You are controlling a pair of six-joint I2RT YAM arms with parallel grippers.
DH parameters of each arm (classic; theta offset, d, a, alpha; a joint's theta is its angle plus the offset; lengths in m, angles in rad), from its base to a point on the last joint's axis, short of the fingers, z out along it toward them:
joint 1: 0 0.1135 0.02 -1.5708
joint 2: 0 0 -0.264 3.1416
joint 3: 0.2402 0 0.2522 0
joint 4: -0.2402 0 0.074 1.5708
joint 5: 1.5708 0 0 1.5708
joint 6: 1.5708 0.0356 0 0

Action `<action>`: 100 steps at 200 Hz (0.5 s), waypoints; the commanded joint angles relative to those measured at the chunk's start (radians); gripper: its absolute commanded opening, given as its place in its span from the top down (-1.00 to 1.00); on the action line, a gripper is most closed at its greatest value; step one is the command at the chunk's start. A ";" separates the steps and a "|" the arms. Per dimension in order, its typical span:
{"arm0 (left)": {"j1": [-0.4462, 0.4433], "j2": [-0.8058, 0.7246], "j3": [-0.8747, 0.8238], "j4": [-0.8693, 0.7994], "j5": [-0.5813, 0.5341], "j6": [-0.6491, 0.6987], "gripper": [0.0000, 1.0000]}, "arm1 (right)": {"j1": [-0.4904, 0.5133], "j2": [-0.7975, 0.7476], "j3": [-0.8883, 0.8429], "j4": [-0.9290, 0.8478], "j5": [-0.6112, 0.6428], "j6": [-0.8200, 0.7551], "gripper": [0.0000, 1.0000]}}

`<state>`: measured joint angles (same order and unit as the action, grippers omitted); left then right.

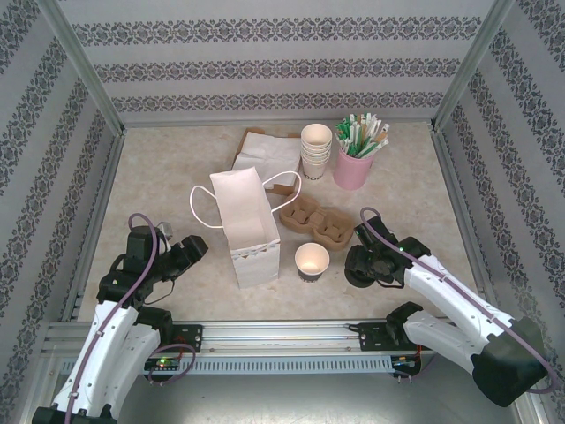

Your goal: Pack the takeout coffee

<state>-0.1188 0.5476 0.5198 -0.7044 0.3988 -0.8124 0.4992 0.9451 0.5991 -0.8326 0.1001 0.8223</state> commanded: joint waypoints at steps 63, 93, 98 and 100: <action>-0.013 -0.011 -0.006 -0.029 -0.010 -0.010 -0.51 | -0.005 0.018 -0.011 0.000 0.022 -0.005 -0.55; -0.013 -0.011 -0.007 -0.026 -0.009 -0.013 -0.51 | -0.005 0.026 -0.015 0.008 0.023 -0.006 -0.59; -0.013 -0.011 -0.007 -0.026 -0.009 -0.014 -0.51 | -0.005 0.029 -0.015 0.009 0.021 -0.006 -0.59; -0.013 -0.012 -0.006 -0.023 -0.009 -0.014 -0.51 | -0.005 0.028 -0.015 0.010 0.021 -0.005 -0.58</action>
<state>-0.1188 0.5476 0.5198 -0.7044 0.3988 -0.8139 0.4992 0.9649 0.5991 -0.8246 0.1009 0.8219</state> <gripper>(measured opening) 0.756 0.792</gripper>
